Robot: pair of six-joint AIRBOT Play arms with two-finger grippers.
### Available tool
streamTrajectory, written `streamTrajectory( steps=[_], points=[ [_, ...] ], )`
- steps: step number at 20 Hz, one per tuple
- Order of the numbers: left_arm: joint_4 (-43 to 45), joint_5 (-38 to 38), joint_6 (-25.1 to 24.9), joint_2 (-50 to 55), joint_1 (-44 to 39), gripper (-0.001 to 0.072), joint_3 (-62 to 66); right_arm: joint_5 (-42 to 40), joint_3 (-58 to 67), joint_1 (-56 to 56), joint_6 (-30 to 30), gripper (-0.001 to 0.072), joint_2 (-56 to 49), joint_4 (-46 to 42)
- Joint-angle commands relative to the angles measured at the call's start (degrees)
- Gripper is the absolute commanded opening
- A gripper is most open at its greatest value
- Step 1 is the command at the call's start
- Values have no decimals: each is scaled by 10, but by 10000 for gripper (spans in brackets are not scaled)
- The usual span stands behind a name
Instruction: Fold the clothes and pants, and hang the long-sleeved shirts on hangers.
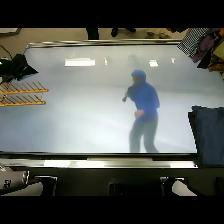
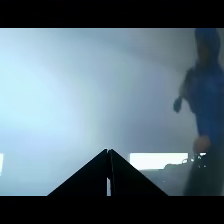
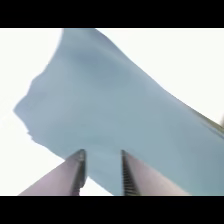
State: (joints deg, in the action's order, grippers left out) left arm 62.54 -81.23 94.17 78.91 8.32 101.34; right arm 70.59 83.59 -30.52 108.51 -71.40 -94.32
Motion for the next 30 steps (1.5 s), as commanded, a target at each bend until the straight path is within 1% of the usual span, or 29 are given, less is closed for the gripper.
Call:
streamTrajectory(
  steps=[1, 2, 3, 5, 7, 9, 12, 17, 30],
  points=[
    [82, -20, -30, -7, -28, 15, -18, -44, 39, 130, -122, 111, 2, 146],
    [97, -15, -40, -18, -42, 15, -37, -33, 39, 181, -148, 110, 1, 158],
    [100, -7, -52, -31, -53, 15, -62, -23, 39, 227, -164, 57, 2, 158],
    [101, 22, -73, -66, -73, 15, -128, -1, 39, 308, -189, 35, 1, 155],
    [101, 64, -72, -101, -82, 15, -189, 18, 39, 364, -210, 37, 1, 154],
    [102, 67, -73, -114, -82, 16, -212, 39, 39, 397, -241, 37, 1, 150],
    [116, 41, -68, -113, -81, 17, -213, 61, 39, 406, -243, 37, 2, 148],
    [114, 43, -64, -113, -82, 17, -213, 93, 39, 406, -243, 38, 2, 137],
    [114, 43, -64, -113, -82, 17, -213, 88, 39, 406, -243, 38, 2, 137]
  ],
)
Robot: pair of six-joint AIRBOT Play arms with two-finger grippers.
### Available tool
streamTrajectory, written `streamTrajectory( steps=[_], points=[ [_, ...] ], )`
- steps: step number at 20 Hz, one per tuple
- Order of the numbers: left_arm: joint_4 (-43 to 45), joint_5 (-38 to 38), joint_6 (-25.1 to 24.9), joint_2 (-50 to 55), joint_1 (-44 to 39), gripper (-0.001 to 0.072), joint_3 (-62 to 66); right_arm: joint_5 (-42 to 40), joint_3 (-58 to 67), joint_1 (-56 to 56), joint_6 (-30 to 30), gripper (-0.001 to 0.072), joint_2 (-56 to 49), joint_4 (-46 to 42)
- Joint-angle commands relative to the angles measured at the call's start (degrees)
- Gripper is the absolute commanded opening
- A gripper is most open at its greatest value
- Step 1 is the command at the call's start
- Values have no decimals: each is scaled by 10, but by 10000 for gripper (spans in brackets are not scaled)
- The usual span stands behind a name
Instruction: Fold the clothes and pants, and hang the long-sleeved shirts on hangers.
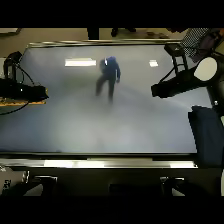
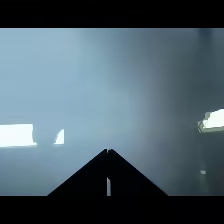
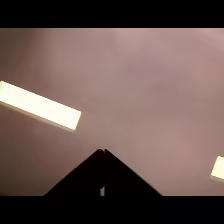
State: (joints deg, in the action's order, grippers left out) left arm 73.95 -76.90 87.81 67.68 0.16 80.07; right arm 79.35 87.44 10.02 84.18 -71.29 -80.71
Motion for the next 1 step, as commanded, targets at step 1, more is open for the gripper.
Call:
streamTrajectory(
  steps=[1],
  points=[
    [0, 0, 0, 0, 0, 17, 0, 0, 0, 1, 0, 38, 1, 1]
  ],
)
